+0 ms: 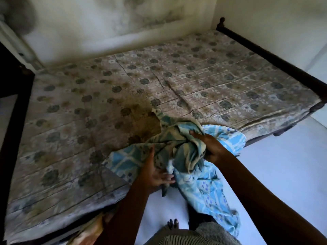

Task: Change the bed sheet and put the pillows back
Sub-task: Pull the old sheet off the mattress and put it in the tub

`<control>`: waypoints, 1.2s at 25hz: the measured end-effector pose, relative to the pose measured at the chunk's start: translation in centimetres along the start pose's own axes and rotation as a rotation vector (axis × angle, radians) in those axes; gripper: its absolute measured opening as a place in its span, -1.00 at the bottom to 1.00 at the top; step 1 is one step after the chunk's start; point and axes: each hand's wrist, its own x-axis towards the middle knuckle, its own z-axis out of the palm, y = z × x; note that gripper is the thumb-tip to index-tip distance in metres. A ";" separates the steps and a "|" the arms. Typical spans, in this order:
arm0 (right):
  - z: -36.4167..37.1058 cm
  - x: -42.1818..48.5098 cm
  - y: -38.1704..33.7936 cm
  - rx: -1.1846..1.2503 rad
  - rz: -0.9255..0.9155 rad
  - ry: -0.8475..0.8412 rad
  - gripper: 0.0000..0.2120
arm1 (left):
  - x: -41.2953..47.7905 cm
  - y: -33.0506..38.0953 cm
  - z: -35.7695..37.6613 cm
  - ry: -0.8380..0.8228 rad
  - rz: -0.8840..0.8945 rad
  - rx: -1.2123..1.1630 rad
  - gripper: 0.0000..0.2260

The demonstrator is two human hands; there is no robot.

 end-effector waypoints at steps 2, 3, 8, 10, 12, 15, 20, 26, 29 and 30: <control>-1.7 -1.7 0.8 -0.014 0.048 -0.028 -0.74 | 0.1 0.1 3.7 -0.079 0.109 -0.087 -0.18; -2.9 -2.3 1.3 -0.019 0.054 0.007 -0.76 | 0.1 0.6 5.7 -0.048 0.194 -0.063 -0.32; -7.2 -3.1 1.0 0.006 -0.191 0.385 -0.67 | 2.0 4.3 12.5 -0.071 0.431 0.149 -0.86; -6.4 -3.2 -1.0 -0.007 -0.346 0.468 -0.62 | 0.8 5.2 14.3 -0.126 0.518 0.210 -0.86; -3.6 -4.4 -3.3 0.010 -0.387 0.279 -0.65 | -1.2 5.7 14.6 -0.121 0.688 0.278 -0.76; 2.1 -7.0 -4.9 -0.091 -0.262 -0.110 -0.58 | -5.1 5.0 13.1 -0.123 0.858 0.333 -0.47; 8.4 -7.8 -2.5 -0.351 -0.312 0.011 -0.84 | -12.9 2.5 8.8 -0.058 0.834 0.087 -0.76; 11.2 -11.6 -0.3 -0.669 -0.229 -0.417 -0.90 | -21.5 -5.6 1.1 0.473 0.950 -0.130 -0.85; 11.6 -14.6 2.0 -0.776 -0.161 -0.657 -0.89 | -24.5 -12.3 -0.1 0.606 1.002 -0.233 -0.75; 11.6 -15.5 3.2 -0.802 -0.138 -0.722 -0.87 | -25.1 -14.3 0.3 0.603 0.985 -0.195 -0.63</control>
